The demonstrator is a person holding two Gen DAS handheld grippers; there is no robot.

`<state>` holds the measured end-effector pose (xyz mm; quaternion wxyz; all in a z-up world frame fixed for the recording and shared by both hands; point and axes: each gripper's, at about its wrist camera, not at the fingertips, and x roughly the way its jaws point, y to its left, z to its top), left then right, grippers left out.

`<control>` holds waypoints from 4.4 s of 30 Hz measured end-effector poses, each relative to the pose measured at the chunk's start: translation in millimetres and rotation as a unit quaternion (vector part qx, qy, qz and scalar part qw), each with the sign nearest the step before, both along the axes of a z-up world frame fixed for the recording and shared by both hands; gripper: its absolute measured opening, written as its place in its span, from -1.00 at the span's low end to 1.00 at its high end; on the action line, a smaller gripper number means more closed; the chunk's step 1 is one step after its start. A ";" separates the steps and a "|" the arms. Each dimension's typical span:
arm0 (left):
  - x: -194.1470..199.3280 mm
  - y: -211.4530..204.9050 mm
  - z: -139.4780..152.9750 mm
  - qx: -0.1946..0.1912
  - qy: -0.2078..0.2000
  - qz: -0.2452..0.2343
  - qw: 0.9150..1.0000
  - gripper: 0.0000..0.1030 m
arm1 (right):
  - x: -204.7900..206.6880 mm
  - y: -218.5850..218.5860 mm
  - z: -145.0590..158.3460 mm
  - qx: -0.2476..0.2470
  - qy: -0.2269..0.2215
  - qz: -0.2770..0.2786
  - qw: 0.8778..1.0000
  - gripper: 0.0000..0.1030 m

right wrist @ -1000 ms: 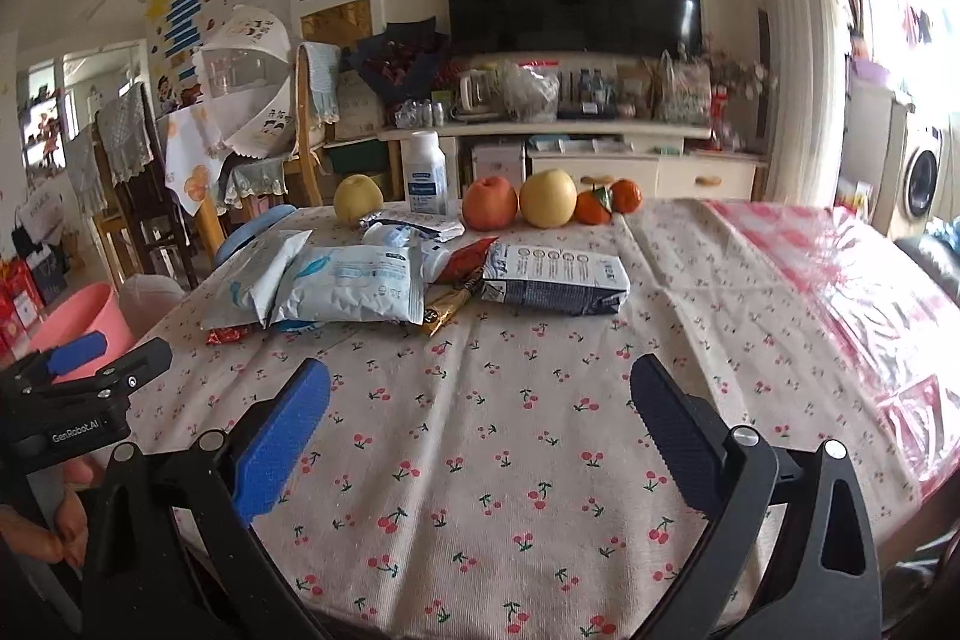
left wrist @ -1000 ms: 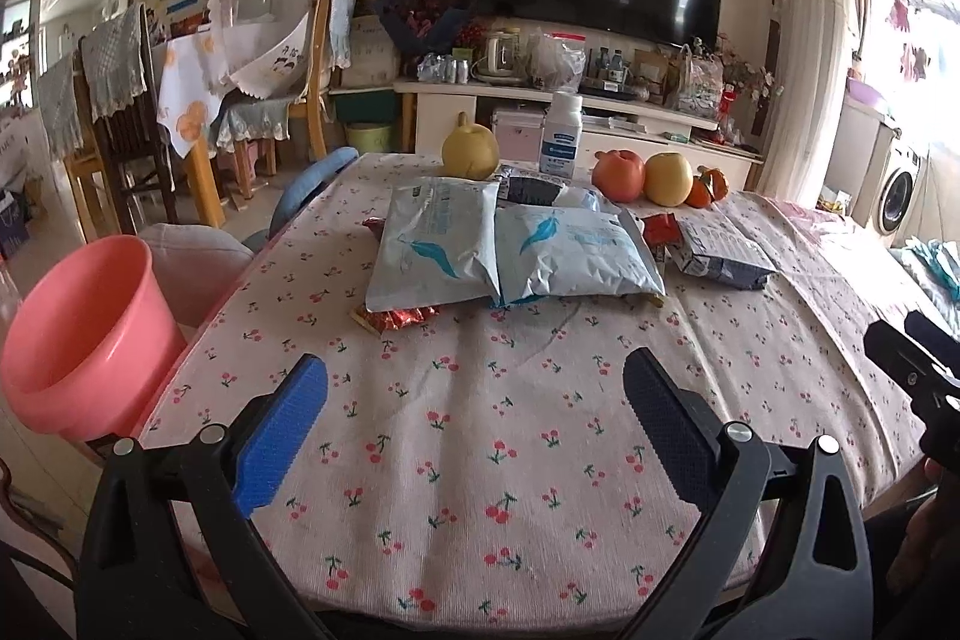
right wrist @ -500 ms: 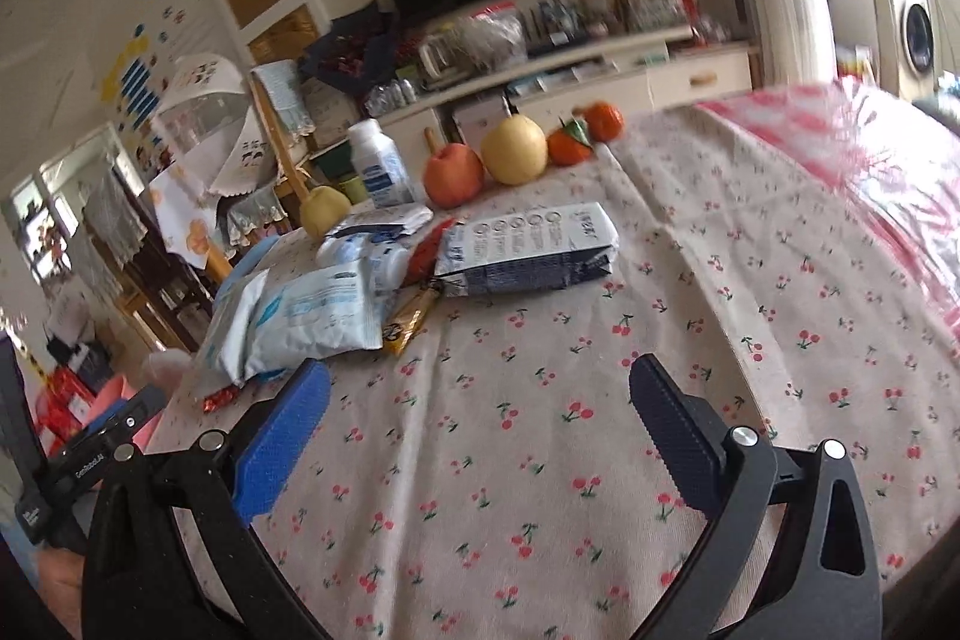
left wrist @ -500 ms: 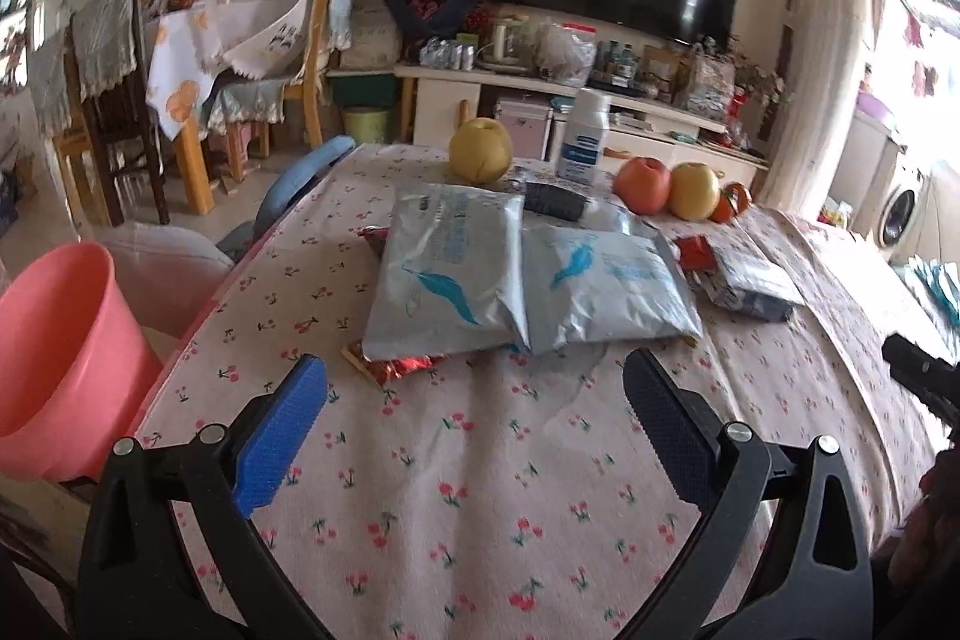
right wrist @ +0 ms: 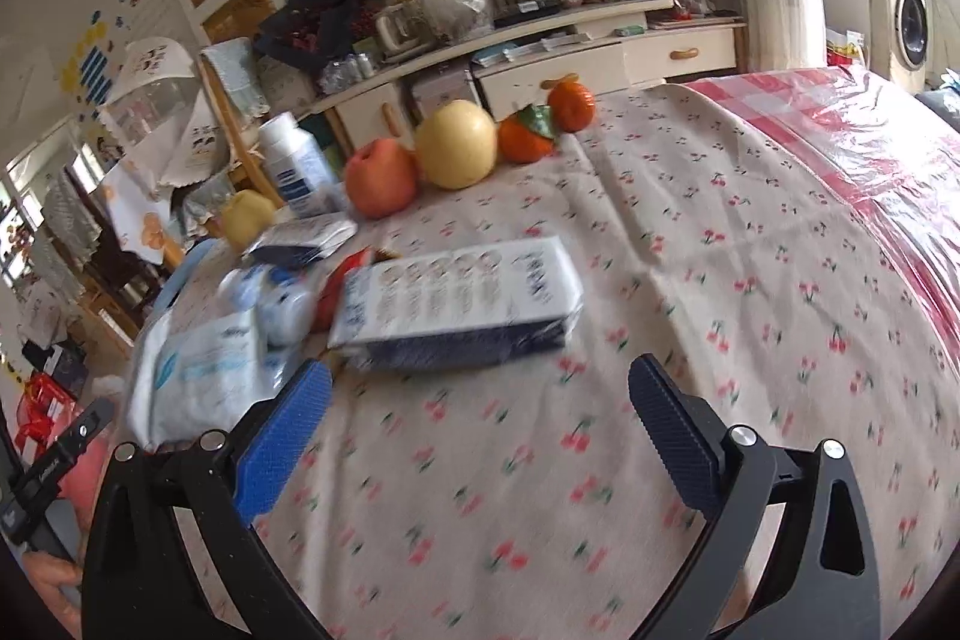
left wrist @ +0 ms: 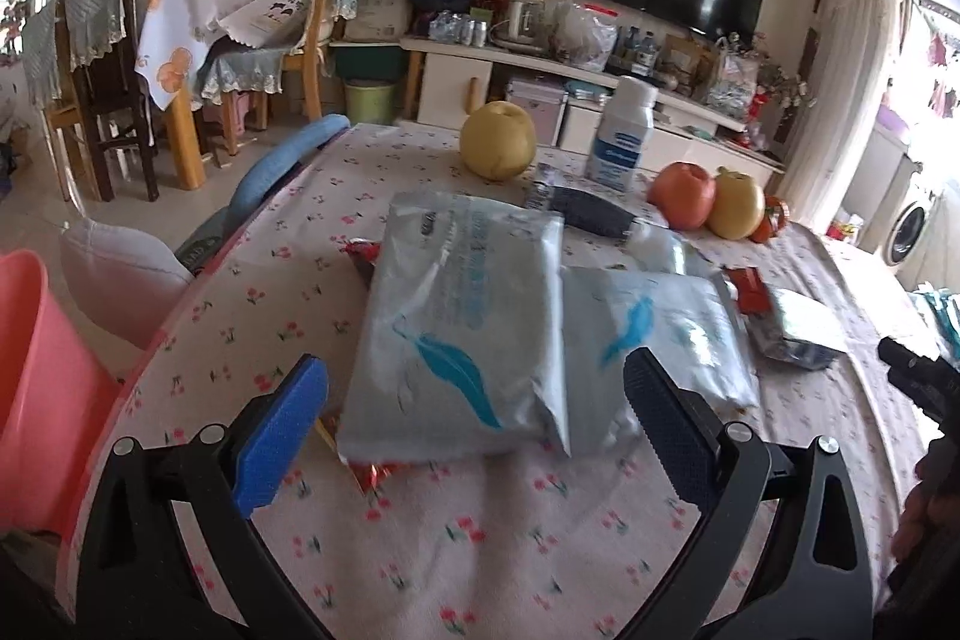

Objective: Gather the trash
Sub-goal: 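Grasp the wet-wipes pack with the left tool while the right tool grasps the biscuit pack, then carry both packs to the pink bucket and open both tools over it, then return both tools from the bucket to the table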

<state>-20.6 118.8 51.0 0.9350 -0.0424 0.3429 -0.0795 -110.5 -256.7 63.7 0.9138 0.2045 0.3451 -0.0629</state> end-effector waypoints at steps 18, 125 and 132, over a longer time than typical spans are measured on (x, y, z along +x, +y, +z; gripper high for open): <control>37.0 -7.4 -19.6 0.031 0.038 -0.021 0.999 0.93 | 49.5 -15.3 -28.1 0.064 0.053 0.079 0.993 0.38; -57.5 334.8 16.6 -0.128 -0.004 0.390 0.912 0.65 | 56.3 541.1 69.0 -0.020 -0.055 0.475 0.878 0.69; -57.6 319.7 23.2 -0.106 -0.033 0.389 0.915 0.68 | 50.1 499.7 71.3 -0.023 -0.058 0.419 0.906 0.77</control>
